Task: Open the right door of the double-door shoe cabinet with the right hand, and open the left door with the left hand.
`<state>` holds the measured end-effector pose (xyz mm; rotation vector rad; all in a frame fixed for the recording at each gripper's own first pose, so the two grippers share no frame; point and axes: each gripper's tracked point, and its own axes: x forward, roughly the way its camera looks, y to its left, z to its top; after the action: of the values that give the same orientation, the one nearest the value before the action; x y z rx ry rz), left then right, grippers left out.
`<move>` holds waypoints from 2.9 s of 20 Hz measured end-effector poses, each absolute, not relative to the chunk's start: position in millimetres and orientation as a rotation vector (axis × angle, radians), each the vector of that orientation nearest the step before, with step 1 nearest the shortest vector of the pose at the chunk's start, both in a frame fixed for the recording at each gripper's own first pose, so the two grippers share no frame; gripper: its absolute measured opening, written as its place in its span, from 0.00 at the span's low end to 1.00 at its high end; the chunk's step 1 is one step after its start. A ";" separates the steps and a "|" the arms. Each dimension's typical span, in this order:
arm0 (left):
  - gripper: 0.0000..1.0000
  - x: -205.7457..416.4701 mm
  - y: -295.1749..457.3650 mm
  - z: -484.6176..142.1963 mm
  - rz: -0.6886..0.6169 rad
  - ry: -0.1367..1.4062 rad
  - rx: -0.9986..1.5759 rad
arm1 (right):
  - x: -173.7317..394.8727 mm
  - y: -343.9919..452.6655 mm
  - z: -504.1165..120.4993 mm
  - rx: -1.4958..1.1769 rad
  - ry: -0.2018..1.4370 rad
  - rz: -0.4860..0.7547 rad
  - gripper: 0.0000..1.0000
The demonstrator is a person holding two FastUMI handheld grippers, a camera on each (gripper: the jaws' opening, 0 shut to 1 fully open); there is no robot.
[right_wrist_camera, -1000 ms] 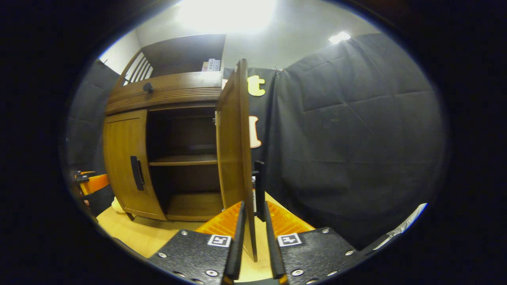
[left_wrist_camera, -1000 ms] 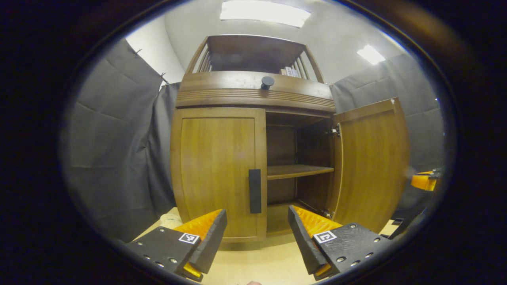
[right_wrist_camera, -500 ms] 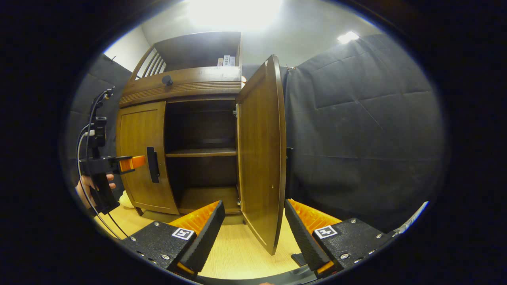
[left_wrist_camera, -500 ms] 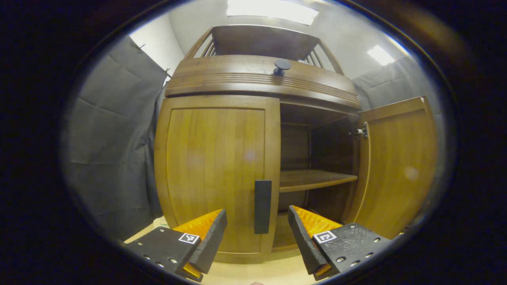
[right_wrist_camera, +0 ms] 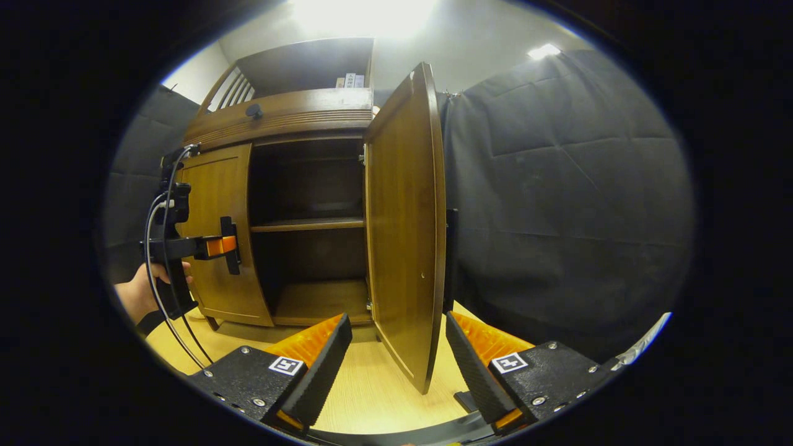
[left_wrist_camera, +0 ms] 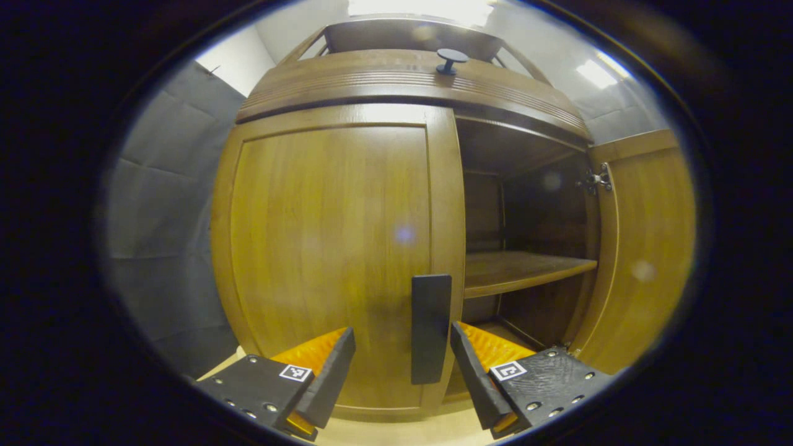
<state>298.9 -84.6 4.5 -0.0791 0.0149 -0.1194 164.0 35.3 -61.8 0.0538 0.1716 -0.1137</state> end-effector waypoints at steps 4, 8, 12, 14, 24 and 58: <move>0.87 312.9 -89.7 2.3 -0.119 0.025 -0.072 | 166.9 37.4 -67.6 0.046 0.191 -0.104 0.94; 0.35 317.9 -102.6 -2.6 -0.141 0.031 -0.072 | 169.5 49.3 -71.2 0.042 0.201 -0.043 0.94; 0.35 314.6 -107.8 -6.3 -0.154 0.039 -0.096 | 171.8 56.0 -72.5 0.026 0.206 -0.019 0.94; 0.26 316.7 -110.1 -6.9 -0.167 0.053 -0.090 | 173.4 59.6 -71.0 0.030 0.201 -0.010 0.96; 0.13 262.5 -99.1 -4.2 -0.237 0.047 -0.103 | 172.1 90.7 -65.6 0.042 0.183 0.038 0.94; 0.20 120.8 30.9 -13.9 -0.131 0.075 -0.120 | 148.1 179.1 -56.2 0.020 0.158 0.215 0.93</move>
<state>120.8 30.9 -13.9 -0.1204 0.0755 -0.1306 148.1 179.1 -56.2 0.0200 0.1583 0.2152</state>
